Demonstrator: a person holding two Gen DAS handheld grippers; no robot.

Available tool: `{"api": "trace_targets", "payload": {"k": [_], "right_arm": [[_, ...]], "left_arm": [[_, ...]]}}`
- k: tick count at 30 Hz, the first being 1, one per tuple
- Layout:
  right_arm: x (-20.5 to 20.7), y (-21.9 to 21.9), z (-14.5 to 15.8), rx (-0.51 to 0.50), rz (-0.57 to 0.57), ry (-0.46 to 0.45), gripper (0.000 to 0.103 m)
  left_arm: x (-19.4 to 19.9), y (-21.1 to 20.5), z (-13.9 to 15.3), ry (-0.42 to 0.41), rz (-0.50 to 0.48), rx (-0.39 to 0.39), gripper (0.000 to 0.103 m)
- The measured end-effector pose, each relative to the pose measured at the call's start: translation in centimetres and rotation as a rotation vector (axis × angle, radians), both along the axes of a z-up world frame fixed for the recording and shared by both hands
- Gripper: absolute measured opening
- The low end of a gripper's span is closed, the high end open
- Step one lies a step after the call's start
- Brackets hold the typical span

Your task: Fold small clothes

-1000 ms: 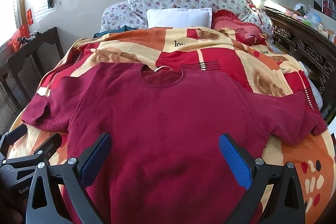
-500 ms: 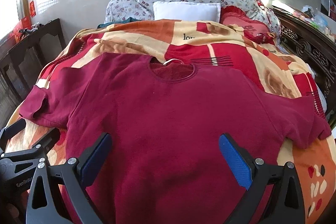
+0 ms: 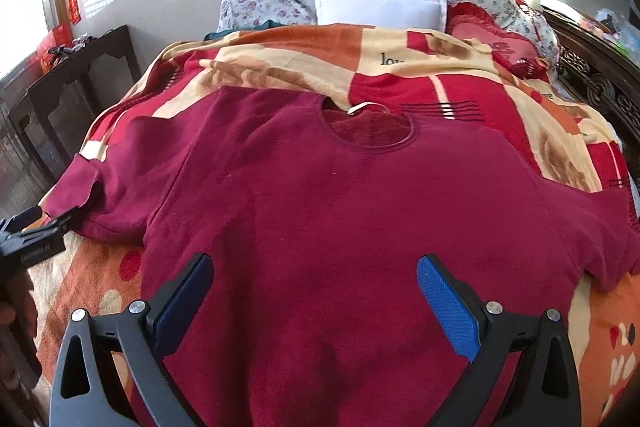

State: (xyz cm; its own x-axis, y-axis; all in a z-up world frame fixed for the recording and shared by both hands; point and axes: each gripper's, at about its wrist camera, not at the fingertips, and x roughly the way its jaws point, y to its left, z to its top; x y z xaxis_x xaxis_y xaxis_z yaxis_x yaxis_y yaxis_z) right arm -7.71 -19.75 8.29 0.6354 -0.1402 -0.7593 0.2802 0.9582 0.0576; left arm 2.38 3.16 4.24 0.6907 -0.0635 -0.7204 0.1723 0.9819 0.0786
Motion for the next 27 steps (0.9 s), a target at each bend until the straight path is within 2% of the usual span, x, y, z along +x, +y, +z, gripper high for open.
{"api": "trace_targets", "payload": {"k": [4,6,7,8,9,10,12,15,20,24,27], "right_arm": [[0.4,0.3,-0.4,-0.003,0.014,0.01,0.103],[0.5,0.3,-0.5,0.001,0.015,0.015,0.103],[0.6,0.3,-0.6,0.006,0.016,0.017,0.103],[0.6,0.3,-0.7,0.011,0.017,0.019,0.103],[0.6,0.3,-0.7,0.016,0.018,0.02,0.103],[0.5,0.3,-0.7,0.019,0.018,0.02,0.103],[0.3,0.2,-0.5,0.024,0.019,0.016,0.103],[-0.1,-0.2,0.2,0.034,0.019,-0.003,0.103],[-1.3,-2.6,1.8,0.068,-0.031,-0.052,0.103],[-2.6,-5.2,2.6,0.109,-0.074,-0.077,0.103],[-3.5,-7.2,3.0,0.098,-0.102,-0.075,0.103]], "left_arm": [[1.1,-0.4,-0.6,-0.021,-0.012,0.002,0.101],[1.6,-0.9,-1.1,-0.018,-0.031,0.019,0.085],[1.8,-1.2,-1.3,-0.018,-0.048,0.028,0.082],[1.9,-1.4,-1.3,-0.021,-0.061,0.03,0.07],[2.0,-1.5,-1.3,-0.027,-0.066,0.033,0.055],[1.9,-1.5,-1.0,-0.026,-0.077,0.024,0.048],[1.8,-1.2,-0.2,-0.005,-0.096,-0.025,0.008],[0.8,-1.2,2.7,-0.026,-0.114,-0.059,0.008],[-2.3,-3.5,9.3,-0.094,-0.223,-0.124,0.007],[-4.8,-7.8,14.1,-0.124,-0.356,-0.213,0.005],[-6.4,-12.5,16.3,-0.129,-0.448,-0.251,0.005]]}}
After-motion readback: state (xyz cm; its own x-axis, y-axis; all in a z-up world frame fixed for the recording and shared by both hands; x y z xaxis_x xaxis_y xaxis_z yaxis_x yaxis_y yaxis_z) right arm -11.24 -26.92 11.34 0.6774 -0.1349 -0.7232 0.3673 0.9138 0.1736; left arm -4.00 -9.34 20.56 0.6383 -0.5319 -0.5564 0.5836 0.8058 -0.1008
